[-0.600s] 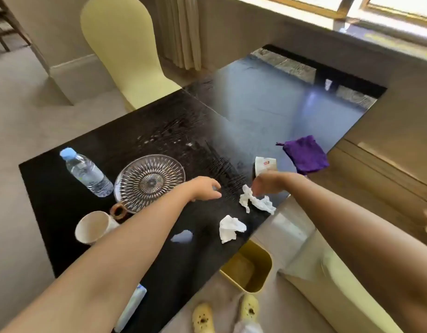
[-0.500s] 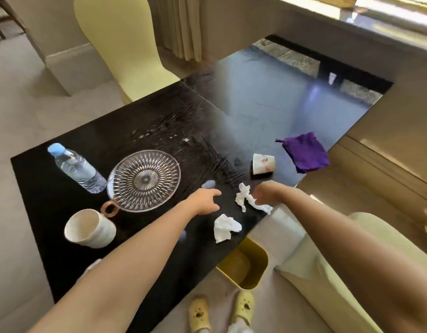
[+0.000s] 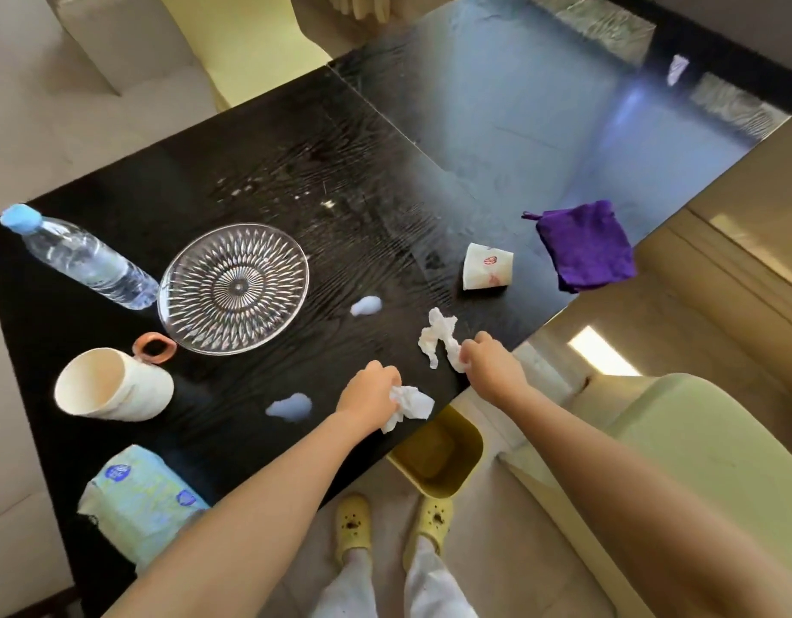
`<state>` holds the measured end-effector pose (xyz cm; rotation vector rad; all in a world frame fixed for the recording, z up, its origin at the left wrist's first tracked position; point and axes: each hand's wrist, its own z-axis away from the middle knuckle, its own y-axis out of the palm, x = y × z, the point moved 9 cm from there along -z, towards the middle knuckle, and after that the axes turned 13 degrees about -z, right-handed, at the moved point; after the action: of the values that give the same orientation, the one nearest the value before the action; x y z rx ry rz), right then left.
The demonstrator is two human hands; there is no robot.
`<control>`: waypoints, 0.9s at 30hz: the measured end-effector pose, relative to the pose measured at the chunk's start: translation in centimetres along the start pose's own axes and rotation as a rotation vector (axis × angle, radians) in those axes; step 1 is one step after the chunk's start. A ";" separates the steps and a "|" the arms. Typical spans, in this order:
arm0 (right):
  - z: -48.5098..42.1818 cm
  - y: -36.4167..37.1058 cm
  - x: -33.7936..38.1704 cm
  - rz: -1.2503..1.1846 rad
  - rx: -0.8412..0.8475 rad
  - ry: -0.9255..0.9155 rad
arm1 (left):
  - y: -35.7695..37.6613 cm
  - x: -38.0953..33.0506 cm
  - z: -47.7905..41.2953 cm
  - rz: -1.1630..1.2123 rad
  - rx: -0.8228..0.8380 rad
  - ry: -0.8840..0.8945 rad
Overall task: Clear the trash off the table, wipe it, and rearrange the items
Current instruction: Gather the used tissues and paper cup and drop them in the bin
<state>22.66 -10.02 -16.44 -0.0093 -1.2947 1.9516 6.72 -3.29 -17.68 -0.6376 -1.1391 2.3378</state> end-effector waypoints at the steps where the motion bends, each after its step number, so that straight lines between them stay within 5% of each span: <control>1: -0.1 -0.1 -0.2 -0.050 -0.009 0.014 | -0.1 0.2 0.0 0.047 -0.014 -0.017; 7: -0.5 -4.4 1.6 -0.247 -0.303 -0.059 | -0.8 1.9 0.7 0.314 -0.078 -0.135; 13: -3.2 -0.7 4.4 -0.077 -0.032 -0.190 | -0.9 3.4 2.0 0.489 -0.108 -0.232; 20: -3.6 -0.3 4.4 0.010 -0.157 -0.248 | -0.9 4.5 2.6 0.664 -0.119 -0.288; 24: -3.8 -2.1 3.3 -0.389 -0.096 -0.103 | -1.0 4.0 2.9 0.825 -0.109 -0.339; 27: -1.5 -5.1 4.9 -0.630 -0.164 -0.170 | -1.2 3.2 2.6 0.868 -0.092 -0.340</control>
<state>22.86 -5.02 -11.20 0.4393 -1.3568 1.3272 2.91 -2.32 -15.88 -0.9284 -1.2878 3.2346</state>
